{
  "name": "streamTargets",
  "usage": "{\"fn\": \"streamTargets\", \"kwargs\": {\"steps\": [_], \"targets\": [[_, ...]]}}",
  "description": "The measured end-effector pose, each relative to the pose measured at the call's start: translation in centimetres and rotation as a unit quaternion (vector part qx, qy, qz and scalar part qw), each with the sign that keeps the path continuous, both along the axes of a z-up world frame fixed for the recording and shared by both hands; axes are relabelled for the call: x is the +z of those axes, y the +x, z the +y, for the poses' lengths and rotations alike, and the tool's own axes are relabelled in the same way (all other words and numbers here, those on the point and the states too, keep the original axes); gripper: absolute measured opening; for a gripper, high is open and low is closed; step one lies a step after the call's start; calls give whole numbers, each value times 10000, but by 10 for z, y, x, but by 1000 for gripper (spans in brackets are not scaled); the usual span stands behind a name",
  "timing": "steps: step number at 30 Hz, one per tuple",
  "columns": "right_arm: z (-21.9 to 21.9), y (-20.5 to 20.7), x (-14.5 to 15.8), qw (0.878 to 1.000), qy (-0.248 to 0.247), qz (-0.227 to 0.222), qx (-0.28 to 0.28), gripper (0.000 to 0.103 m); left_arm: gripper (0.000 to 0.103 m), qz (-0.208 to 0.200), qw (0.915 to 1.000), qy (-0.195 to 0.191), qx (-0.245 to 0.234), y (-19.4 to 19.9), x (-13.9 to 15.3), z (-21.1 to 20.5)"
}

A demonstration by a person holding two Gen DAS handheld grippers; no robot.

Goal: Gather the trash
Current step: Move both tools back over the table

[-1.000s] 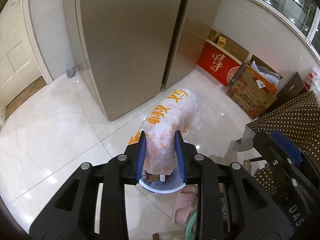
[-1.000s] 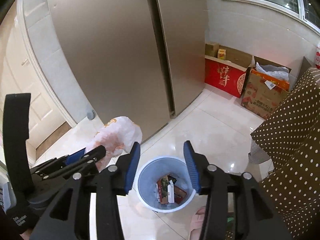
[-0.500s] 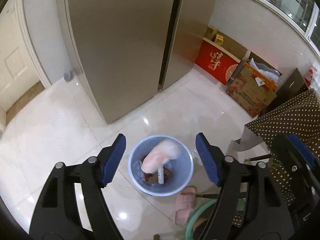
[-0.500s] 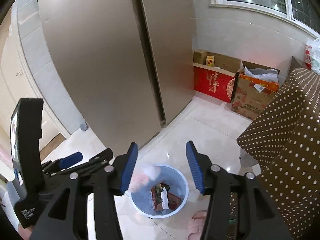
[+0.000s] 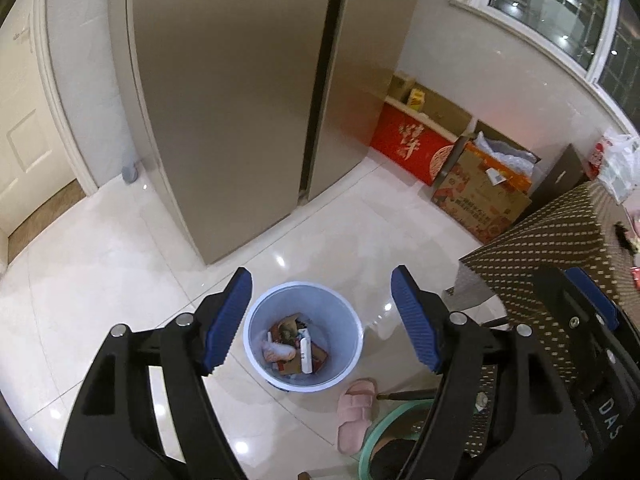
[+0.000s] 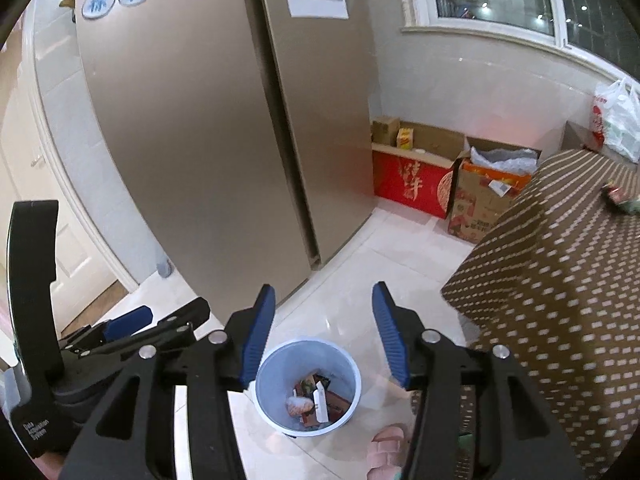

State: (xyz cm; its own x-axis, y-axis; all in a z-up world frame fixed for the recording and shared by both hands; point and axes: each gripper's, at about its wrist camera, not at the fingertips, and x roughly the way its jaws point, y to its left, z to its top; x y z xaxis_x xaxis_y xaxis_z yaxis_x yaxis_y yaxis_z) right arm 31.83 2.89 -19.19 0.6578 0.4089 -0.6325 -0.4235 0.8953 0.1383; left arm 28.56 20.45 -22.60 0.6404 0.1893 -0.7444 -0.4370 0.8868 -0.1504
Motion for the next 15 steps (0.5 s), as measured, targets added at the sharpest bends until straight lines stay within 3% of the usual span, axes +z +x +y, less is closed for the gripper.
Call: {"fn": "streamTargets", "kwargs": {"steps": [9, 15], "targets": [[-72, -19, 57, 9978, 4, -410, -525, 54, 71, -393, 9966, 85, -725, 3, 49, -70], [-149, -29, 82, 9923, 23, -542, -1110, 56, 71, -490, 9863, 158, -1565, 13, 74, -146]]}}
